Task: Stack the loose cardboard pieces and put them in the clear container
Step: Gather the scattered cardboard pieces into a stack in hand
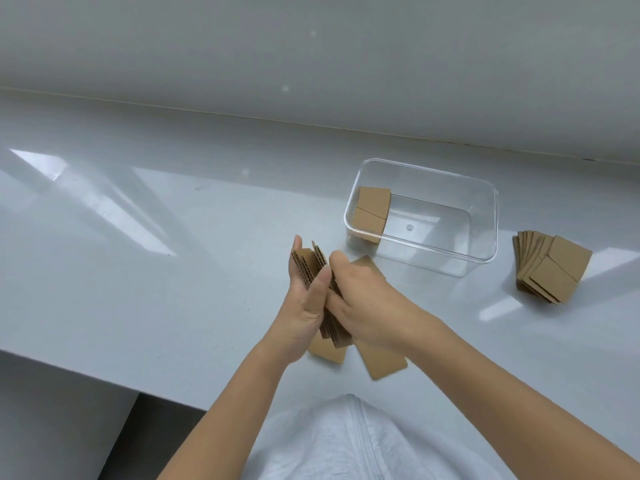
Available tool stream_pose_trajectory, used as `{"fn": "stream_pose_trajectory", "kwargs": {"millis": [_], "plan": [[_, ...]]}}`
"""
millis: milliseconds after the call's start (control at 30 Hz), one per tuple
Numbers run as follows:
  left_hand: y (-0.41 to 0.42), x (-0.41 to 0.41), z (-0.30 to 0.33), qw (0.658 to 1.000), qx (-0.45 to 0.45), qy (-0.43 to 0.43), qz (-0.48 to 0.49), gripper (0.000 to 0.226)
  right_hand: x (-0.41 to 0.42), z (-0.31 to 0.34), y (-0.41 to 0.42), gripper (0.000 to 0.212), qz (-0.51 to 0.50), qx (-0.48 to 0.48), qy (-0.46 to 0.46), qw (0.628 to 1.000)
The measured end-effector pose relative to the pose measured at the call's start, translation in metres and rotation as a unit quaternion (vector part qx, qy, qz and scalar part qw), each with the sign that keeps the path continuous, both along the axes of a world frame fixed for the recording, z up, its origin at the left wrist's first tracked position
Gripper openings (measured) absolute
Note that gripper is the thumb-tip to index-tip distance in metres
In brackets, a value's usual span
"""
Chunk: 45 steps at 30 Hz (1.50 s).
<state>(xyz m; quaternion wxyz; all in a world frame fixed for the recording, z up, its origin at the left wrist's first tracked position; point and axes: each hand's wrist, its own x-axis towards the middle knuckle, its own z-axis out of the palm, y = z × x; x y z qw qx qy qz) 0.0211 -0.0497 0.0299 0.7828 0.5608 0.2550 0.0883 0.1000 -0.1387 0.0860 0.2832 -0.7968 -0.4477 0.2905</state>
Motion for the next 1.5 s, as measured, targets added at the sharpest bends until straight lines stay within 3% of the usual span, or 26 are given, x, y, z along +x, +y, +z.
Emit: {"fn": "stream_pose_trajectory", "kwargs": {"millis": [133,233,333,400,533,600,667,733,833,933,1067,1200,1367,1500], "plan": [[0.015,0.002,0.011,0.995,0.07,0.014,-0.069,0.128,0.017,-0.001,-0.004,0.026,0.061,-0.025,0.052,0.996],[0.017,0.002,0.013,0.993,0.053,0.022,-0.106,0.109,0.02,-0.007,-0.005,0.021,0.048,-0.021,0.051,0.997],[0.015,0.002,0.015,0.996,-0.014,0.018,-0.092,0.085,0.02,-0.003,-0.006,0.036,0.01,-0.003,0.067,0.998],[0.016,0.002,0.013,0.997,-0.055,0.014,-0.061,0.068,0.02,0.0,-0.008,0.037,0.018,-0.009,0.096,0.995],[0.023,-0.003,0.005,0.986,-0.164,-0.001,0.023,0.049,0.02,-0.008,-0.014,0.018,0.0,0.037,0.161,0.986],[0.026,-0.008,0.003,0.98,-0.187,-0.004,0.073,0.04,0.014,-0.012,-0.017,0.022,0.005,0.068,0.172,0.983],[0.03,-0.013,0.001,0.972,-0.21,-0.016,0.107,0.029,0.007,-0.02,-0.019,0.038,0.039,0.08,0.137,0.987],[0.037,-0.021,-0.003,0.963,-0.239,-0.027,0.124,0.031,0.006,-0.03,-0.021,0.033,0.045,0.085,0.106,0.99],[0.049,-0.036,-0.009,0.945,-0.284,-0.04,0.156,0.024,0.028,-0.06,-0.028,0.019,-0.031,0.069,-0.008,0.997],[0.058,-0.051,-0.017,0.932,-0.311,-0.069,0.171,0.028,0.058,-0.089,-0.041,0.024,-0.101,-0.015,-0.093,0.99],[0.063,-0.058,-0.028,0.925,-0.326,-0.084,0.174,0.057,0.076,-0.109,-0.039,0.029,-0.127,-0.05,-0.091,0.986],[0.064,-0.05,-0.035,0.918,-0.34,-0.078,0.187,0.038,0.075,-0.114,-0.017,0.041,-0.065,-0.042,-0.092,0.993],[0.071,-0.045,-0.04,0.921,-0.351,-0.065,0.154,0.063,0.077,-0.121,0.008,0.062,0.025,-0.082,-0.133,0.987],[0.078,-0.044,-0.043,0.91,-0.375,-0.06,0.164,0.045,0.08,-0.118,0.016,0.067,0.011,-0.128,-0.11,0.986]]}}
